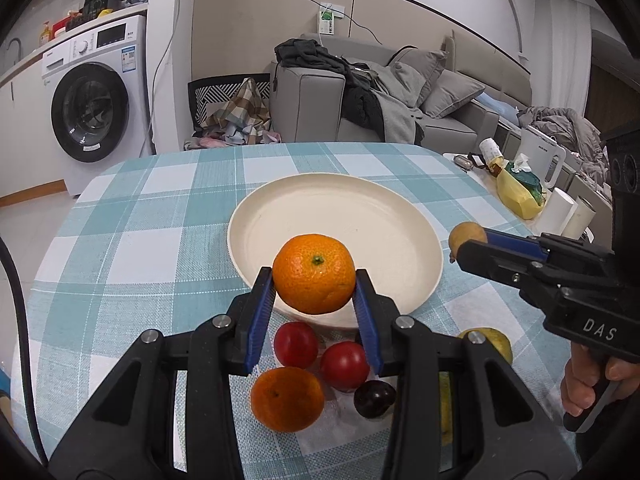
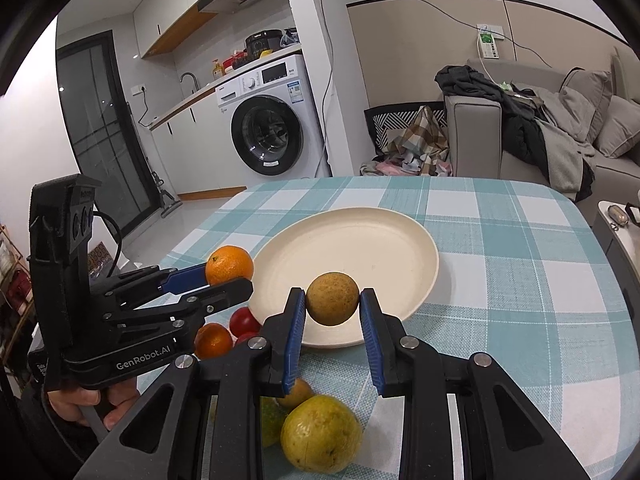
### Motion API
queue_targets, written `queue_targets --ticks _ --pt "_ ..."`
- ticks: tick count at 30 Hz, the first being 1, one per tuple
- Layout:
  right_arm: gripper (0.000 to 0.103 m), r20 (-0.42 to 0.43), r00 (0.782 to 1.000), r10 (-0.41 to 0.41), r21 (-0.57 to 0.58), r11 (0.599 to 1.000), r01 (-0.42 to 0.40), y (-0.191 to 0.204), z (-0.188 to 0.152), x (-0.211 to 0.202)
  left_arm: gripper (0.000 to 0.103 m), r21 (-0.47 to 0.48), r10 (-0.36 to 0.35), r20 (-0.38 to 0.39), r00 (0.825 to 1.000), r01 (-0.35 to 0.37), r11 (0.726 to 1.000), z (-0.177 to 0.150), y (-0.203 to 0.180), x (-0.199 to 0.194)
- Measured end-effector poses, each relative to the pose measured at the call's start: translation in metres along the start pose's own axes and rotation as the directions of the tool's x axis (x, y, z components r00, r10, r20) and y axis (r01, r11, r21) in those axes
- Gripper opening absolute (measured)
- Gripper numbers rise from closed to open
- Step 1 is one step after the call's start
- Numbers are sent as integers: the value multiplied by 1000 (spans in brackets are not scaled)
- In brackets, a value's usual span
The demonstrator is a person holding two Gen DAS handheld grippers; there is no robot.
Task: Organize fruits
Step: 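Lift the mandarin with the left tool while the right tool carries the brown fruit to the plate, then open the left tool over the plate while the right tool releases the brown fruit there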
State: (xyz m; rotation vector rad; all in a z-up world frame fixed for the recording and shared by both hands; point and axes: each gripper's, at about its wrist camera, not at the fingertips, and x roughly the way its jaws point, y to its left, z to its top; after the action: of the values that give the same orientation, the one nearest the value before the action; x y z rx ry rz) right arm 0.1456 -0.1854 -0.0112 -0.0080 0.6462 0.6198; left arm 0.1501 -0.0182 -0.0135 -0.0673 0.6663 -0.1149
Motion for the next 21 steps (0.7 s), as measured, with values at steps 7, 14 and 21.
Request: queue_targets --ticks 7,14,21 --pt "29 -46 999 -17 -8 1000 17 -5 -5 15 36 -1 -10 -19 1000 10 1000 -5 1 9" --pt "29 -86 996 -23 -6 1000 23 -7 -6 24 36 11 -21 -27 999 21 1000 -5 -1 15" --pt "29 -109 994 -29 -9 1000 29 -7 -6 31 36 26 -22 -39 999 23 999 -8 -6 17"
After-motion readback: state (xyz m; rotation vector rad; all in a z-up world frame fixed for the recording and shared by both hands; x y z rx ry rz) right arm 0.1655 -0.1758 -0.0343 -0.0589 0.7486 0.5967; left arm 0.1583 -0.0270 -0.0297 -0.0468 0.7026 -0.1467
